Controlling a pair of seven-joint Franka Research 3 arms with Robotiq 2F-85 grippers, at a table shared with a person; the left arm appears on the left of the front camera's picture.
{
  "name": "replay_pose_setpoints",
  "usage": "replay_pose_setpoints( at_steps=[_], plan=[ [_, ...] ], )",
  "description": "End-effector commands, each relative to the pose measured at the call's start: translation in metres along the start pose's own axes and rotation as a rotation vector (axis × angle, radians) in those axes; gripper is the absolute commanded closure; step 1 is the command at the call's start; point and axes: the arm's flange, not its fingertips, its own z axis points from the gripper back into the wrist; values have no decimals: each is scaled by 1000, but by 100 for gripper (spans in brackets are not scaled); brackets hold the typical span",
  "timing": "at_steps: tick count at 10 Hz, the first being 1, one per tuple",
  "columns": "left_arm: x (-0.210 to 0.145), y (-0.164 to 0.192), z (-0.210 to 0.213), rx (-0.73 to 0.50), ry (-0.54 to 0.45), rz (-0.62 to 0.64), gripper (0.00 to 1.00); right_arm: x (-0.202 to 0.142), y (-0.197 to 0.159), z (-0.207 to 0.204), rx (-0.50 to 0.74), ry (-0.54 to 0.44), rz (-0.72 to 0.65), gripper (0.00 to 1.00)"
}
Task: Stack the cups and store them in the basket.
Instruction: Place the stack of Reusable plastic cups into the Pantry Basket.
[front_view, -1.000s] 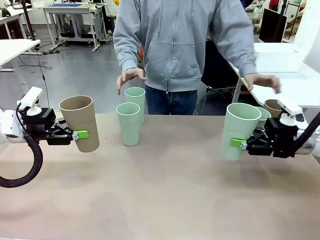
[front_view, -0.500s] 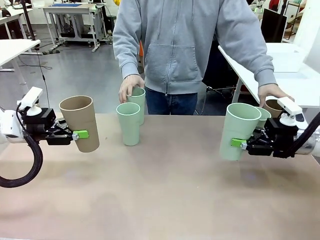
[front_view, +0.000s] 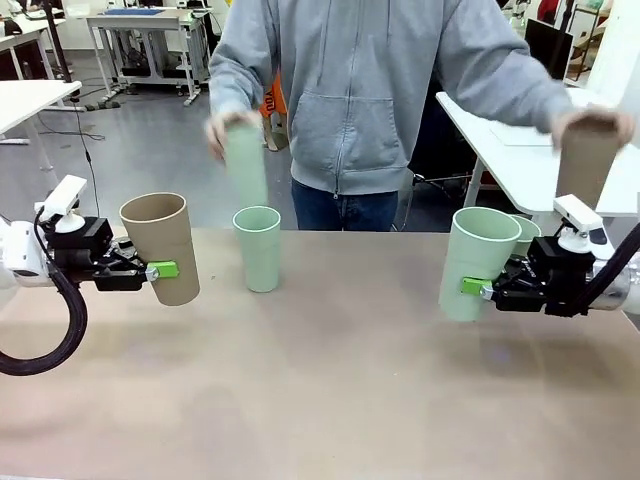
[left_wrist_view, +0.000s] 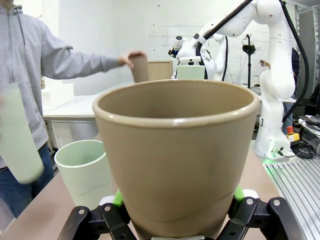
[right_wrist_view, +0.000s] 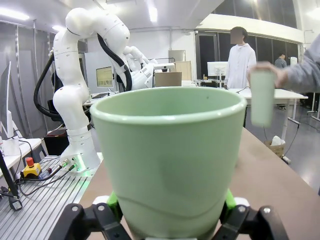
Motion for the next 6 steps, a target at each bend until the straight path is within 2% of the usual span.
replay_pose_setpoints(
  at_steps=[1, 6],
  plan=[
    [3, 0, 0, -1, -1, -10, 15, 2, 0, 0, -3, 2, 12, 15],
    [3, 0, 0, -1, -1, -10, 15, 2, 0, 0, -3, 2, 12, 15]
  ],
)
